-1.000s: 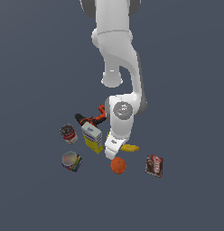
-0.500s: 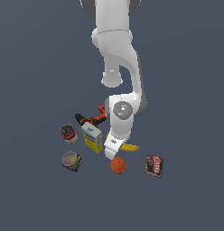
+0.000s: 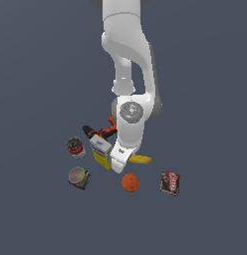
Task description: Pick up a designated object from a clutter of objects.
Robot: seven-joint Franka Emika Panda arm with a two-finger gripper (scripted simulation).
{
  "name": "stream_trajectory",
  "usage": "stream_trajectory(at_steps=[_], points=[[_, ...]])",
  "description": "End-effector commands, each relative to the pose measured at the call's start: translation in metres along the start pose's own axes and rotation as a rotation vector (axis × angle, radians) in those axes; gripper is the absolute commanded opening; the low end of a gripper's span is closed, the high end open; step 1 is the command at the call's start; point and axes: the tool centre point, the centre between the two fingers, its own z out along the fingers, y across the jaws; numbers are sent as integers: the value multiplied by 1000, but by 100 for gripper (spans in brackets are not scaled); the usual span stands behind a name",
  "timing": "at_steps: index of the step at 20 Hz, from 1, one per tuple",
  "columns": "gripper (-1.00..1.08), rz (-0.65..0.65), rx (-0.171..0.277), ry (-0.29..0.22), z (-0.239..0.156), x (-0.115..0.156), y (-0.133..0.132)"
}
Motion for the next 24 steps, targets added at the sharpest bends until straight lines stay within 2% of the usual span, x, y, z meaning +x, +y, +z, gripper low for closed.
stream_trajectory(at_steps=[1,18,24], points=[[-100,0,-3,1,-21,-5,5],[-100,-1,0,3,-207,-48,47],[-100,-1,0,2,-257,-59,60]])
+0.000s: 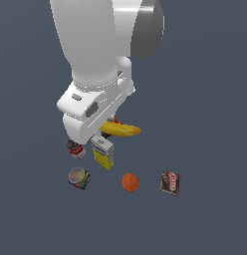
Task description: Pick up a designated object from a clutter of objects.
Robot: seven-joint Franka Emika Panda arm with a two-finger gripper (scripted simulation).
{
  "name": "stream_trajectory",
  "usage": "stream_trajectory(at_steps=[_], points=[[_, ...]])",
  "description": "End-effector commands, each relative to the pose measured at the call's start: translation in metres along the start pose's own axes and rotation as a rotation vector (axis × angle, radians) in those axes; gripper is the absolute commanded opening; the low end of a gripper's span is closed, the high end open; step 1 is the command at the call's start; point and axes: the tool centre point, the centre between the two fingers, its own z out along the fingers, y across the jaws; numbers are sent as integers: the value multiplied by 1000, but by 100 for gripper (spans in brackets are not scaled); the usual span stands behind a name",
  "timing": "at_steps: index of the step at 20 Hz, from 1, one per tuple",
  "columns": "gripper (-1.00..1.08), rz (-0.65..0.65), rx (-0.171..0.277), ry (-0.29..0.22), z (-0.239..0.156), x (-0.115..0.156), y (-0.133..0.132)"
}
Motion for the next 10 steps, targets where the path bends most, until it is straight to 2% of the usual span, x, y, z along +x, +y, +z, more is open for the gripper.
stream_trajectory(at_steps=[1,10], points=[[-100,0,0,0,-19,-4,5],[-100,0,0,-1,-51,-10,15]])
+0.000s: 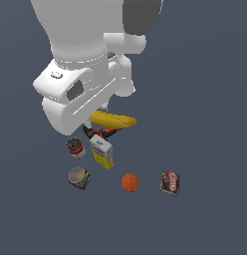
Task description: Pick up a designated object from a clutter of objects.
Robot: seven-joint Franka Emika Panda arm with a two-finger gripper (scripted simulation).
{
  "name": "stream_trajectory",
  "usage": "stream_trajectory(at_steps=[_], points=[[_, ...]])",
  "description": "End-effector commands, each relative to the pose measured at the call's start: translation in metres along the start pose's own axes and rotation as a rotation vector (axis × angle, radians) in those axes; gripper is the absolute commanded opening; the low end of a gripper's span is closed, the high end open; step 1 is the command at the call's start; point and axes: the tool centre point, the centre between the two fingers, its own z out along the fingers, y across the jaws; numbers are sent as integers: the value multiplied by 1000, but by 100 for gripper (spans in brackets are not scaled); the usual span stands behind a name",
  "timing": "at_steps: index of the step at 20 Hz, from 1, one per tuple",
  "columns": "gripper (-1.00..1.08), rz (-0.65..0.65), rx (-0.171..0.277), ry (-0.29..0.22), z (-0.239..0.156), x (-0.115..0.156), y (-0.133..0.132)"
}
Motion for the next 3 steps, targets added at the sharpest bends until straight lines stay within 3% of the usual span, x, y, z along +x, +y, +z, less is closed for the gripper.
stream_trajectory(at_steps=[1,3], points=[[-100,0,-1,0,-5,-1,2],[-100,0,-1,0,-6,-1,2]])
